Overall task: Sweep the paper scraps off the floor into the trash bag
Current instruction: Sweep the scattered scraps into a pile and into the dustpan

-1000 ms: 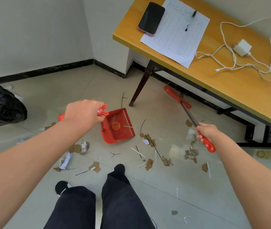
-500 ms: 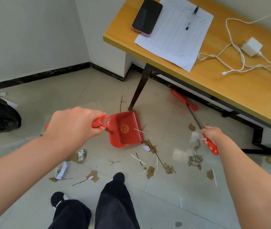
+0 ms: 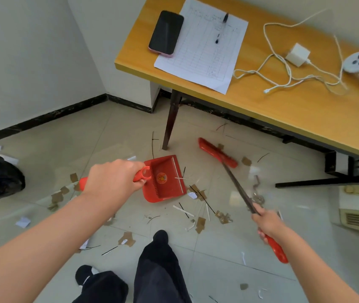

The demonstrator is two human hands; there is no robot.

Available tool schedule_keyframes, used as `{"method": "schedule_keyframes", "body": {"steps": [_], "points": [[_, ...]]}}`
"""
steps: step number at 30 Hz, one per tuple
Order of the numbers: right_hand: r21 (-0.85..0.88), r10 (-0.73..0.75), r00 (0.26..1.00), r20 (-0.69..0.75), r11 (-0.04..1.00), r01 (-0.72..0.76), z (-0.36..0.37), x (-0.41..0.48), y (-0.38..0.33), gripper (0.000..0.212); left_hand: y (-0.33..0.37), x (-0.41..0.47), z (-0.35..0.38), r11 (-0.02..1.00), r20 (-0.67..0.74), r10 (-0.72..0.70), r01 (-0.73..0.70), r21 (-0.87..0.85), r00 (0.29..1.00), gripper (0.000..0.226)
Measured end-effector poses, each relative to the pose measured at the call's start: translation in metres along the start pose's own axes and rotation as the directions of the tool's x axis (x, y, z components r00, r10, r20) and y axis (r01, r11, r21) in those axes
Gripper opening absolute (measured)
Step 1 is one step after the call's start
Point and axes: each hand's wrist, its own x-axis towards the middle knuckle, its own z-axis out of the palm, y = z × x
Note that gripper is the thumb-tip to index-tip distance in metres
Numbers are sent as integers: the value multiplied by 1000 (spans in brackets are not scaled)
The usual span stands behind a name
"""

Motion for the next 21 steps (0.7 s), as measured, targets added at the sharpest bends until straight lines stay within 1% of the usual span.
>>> {"method": "schedule_keyframes", "body": {"steps": [2,5,7,10,16,21], "points": [[22,10,999,46,1000,-11,3,-38,26,53,0,-5,-3,1000,11,22,-22,1,1000,22],[168,39,996,81,984,-52,3,-83,60,50,-2,-10,-14,999,25,39,-39,11,999,20],[234,49,997,53,970,-60,2,-108,78,49,-2,-12,-26,999,22,48,-49,24,999,22],[281,38,999,-20,959,-31,-2,-121,94,49,3,-10,-41,997,2,69,-69,46,998,23],[371,81,975,-206,929,1,-55,-81,73,49,16,-8,-56,986,-5,124,-123,112,992,22],[395,146,960,-238,918,-42,-99,-20,50,46,25,-8,-58,987,-15,129,-127,95,991,24]]}}
